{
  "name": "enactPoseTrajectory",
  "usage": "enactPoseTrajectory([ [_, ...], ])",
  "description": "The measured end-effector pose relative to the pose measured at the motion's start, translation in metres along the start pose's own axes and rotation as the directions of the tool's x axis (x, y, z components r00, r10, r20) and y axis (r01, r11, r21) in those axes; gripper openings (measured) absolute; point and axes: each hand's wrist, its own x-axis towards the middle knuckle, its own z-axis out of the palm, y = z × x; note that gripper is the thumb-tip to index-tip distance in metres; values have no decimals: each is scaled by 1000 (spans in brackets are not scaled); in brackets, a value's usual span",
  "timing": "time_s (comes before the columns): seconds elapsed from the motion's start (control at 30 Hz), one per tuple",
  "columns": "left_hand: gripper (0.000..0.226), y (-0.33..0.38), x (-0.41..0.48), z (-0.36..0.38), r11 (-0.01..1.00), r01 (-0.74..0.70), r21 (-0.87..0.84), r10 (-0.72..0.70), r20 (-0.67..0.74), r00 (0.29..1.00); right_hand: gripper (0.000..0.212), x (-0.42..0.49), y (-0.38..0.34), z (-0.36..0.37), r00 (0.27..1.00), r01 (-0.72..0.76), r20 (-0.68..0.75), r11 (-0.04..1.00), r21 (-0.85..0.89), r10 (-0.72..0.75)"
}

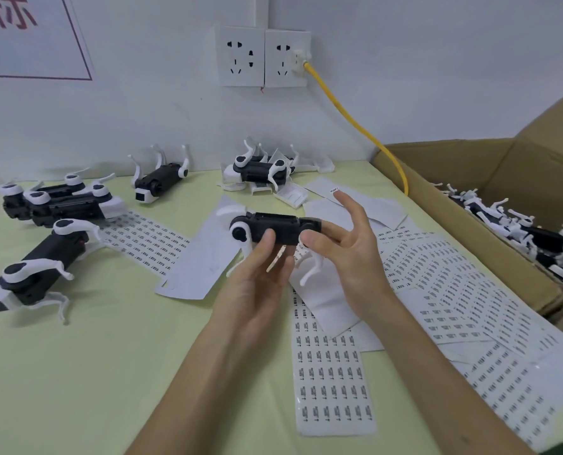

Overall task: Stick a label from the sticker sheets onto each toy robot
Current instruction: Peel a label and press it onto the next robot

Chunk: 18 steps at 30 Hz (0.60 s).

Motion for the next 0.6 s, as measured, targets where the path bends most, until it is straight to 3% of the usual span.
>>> enactPoseTrajectory([
  [0.1, 17, -8, -3, 2, 995, -67, 68, 66, 17, 998, 82, 0, -1, -3, 1000, -17, 13, 1000, 15, 16],
  [0.27, 35, -12, -1, 0, 997, -80, -16, 79, -79, 994, 63, -2, 3, -3, 994, 77, -59, 975, -208, -91],
  [0.33, 29, -11, 1, -1, 996, -78, -32, 73, -131, 989, 53, 1, -4, -7, 985, 107, -110, 970, -218, -134],
  [0.43, 29, -12, -1, 1, 998, -49, -40, 43, -147, 988, 31, 9, -27, -21, 987, 74, -137, 994, -81, -84],
  [0.6, 46, -18, -2, 4, 996, -71, -59, 62, -130, 990, 33, 1, -61, -31, 999, 7, 35, 999, 42, -9],
])
